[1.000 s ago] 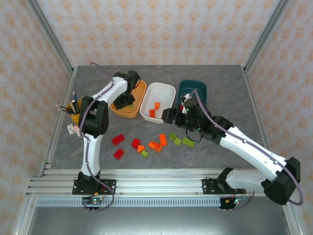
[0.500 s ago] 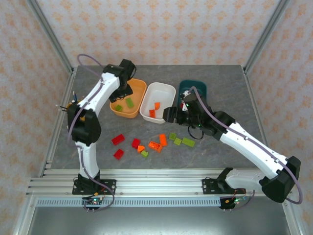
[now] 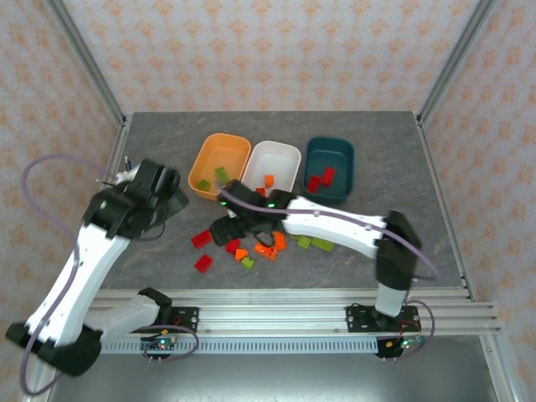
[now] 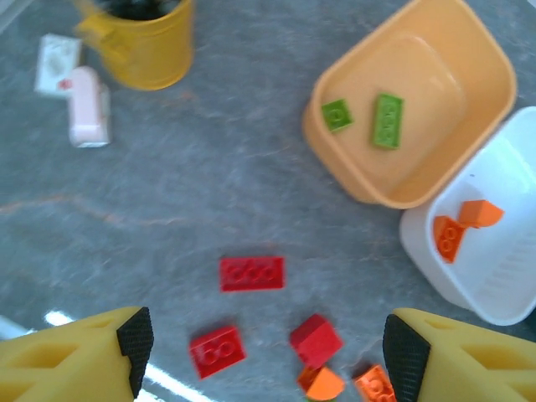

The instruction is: Sort the legos into containers by color

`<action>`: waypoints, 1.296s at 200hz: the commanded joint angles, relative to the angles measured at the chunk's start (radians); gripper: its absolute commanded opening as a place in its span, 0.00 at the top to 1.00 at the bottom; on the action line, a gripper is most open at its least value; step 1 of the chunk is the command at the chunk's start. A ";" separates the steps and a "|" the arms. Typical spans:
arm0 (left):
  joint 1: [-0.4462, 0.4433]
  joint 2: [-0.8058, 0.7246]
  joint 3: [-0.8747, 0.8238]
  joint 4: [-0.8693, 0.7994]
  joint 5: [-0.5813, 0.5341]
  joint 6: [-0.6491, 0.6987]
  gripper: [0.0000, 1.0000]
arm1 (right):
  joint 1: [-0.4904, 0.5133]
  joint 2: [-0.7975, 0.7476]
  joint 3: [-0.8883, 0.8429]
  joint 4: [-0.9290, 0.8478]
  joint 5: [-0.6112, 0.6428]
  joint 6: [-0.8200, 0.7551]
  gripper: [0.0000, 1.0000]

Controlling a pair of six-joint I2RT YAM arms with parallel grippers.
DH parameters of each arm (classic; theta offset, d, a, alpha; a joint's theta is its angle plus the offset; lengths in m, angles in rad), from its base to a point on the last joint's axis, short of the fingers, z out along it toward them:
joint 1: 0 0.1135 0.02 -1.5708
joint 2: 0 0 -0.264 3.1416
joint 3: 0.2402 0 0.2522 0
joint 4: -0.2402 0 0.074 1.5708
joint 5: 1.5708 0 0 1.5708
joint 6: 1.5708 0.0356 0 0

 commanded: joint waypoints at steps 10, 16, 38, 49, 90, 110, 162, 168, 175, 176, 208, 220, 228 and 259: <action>-0.007 -0.178 -0.059 -0.158 -0.100 -0.112 0.23 | 0.054 0.223 0.267 -0.159 0.113 -0.007 0.04; -0.008 -0.210 -0.052 -0.182 -0.112 -0.115 0.23 | 0.061 0.267 0.312 -0.180 0.126 0.010 0.02; -0.007 -0.284 -0.008 -0.245 -0.151 -0.127 0.22 | 0.064 0.410 0.470 -0.260 0.181 0.064 0.01; -0.007 -0.308 0.007 -0.262 -0.158 -0.122 0.22 | 0.064 0.466 0.527 -0.286 0.199 0.076 0.01; -0.007 -0.339 0.012 -0.302 -0.146 -0.118 0.21 | 0.067 0.607 0.658 -0.307 0.212 0.090 0.01; -0.007 -0.337 0.007 -0.299 -0.133 -0.114 0.21 | 0.068 0.648 0.678 -0.292 0.200 0.094 0.01; -0.007 -0.335 0.001 -0.296 -0.121 -0.104 0.21 | 0.068 0.705 0.700 -0.283 0.205 0.111 0.10; -0.007 -0.334 -0.002 -0.295 -0.117 -0.104 0.21 | 0.068 0.708 0.702 -0.278 0.202 0.113 0.14; -0.007 -0.334 -0.004 -0.293 -0.115 -0.104 0.21 | 0.068 0.711 0.703 -0.272 0.202 0.114 0.19; -0.007 -0.335 -0.004 -0.293 -0.114 -0.104 0.21 | 0.068 0.711 0.703 -0.271 0.202 0.114 0.20; -0.007 -0.335 -0.021 -0.283 -0.105 -0.106 0.21 | 0.068 0.714 0.716 -0.259 0.209 0.118 0.36; -0.007 -0.336 -0.028 -0.276 -0.097 -0.103 0.21 | 0.067 0.712 0.727 -0.267 0.211 0.118 0.38; -0.007 -0.337 -0.035 -0.270 -0.090 -0.101 0.21 | 0.066 0.708 0.735 -0.277 0.218 0.116 0.39; -0.007 -0.333 -0.080 -0.198 -0.018 -0.038 0.21 | 0.052 0.594 0.676 -0.263 0.259 0.128 0.41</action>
